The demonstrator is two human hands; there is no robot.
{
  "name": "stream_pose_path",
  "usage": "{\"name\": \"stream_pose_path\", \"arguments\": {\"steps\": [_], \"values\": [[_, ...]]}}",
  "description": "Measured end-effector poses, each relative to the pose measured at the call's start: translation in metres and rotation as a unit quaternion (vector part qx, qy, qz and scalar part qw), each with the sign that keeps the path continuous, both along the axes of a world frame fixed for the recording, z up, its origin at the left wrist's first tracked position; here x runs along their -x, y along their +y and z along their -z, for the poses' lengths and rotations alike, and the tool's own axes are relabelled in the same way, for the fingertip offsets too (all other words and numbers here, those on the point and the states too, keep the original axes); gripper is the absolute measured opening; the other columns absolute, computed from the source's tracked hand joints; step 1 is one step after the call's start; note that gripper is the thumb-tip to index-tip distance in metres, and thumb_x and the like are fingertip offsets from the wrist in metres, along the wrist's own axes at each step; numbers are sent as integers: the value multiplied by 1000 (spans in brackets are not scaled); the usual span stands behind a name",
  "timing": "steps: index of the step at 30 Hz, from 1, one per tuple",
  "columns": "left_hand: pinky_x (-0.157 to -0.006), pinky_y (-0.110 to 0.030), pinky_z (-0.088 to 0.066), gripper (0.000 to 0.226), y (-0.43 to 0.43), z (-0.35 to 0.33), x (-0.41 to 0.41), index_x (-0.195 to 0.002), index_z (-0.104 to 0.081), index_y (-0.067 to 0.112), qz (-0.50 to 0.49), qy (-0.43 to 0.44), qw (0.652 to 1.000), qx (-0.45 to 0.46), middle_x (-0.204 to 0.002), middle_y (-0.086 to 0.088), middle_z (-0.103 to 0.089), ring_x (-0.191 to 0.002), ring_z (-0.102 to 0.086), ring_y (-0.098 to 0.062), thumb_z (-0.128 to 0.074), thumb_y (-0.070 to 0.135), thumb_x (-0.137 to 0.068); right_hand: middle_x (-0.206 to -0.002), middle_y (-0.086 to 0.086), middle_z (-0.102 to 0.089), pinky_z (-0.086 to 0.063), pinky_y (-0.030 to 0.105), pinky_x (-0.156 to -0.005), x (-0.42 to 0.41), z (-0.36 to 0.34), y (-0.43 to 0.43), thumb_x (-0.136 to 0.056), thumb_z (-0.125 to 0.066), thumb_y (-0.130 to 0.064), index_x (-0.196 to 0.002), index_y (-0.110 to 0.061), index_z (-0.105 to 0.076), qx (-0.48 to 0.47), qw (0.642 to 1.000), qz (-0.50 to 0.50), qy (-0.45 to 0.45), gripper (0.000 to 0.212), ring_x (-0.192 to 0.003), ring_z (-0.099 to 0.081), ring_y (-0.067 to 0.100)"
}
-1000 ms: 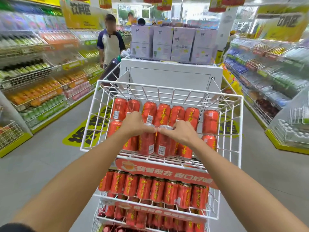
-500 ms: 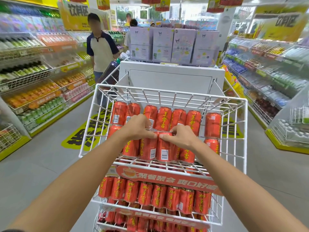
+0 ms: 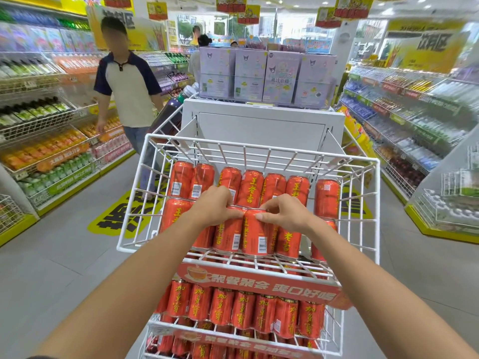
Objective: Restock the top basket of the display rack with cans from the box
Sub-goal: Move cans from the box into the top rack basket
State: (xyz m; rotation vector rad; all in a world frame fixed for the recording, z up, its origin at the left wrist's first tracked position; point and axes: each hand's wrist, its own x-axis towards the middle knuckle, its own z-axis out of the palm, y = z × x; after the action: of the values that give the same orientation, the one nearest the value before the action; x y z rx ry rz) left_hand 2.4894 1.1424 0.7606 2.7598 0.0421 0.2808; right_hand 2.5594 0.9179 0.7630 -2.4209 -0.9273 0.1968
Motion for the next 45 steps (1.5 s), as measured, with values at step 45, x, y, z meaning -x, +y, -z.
{"name": "stream_pose_path", "arguments": {"steps": [45], "values": [[-90,-45,-50,43,-24,-56,127,-109,-63,6,42,44,976,-211,-110,-15,-65,-110,-58,-34,-59,47,-96,-140,8,-57,-51,50,-102,124,-40,1,-103,-48,-54,-144,-17,-53,144,969,29,-198,56,-132,-51,29]]}}
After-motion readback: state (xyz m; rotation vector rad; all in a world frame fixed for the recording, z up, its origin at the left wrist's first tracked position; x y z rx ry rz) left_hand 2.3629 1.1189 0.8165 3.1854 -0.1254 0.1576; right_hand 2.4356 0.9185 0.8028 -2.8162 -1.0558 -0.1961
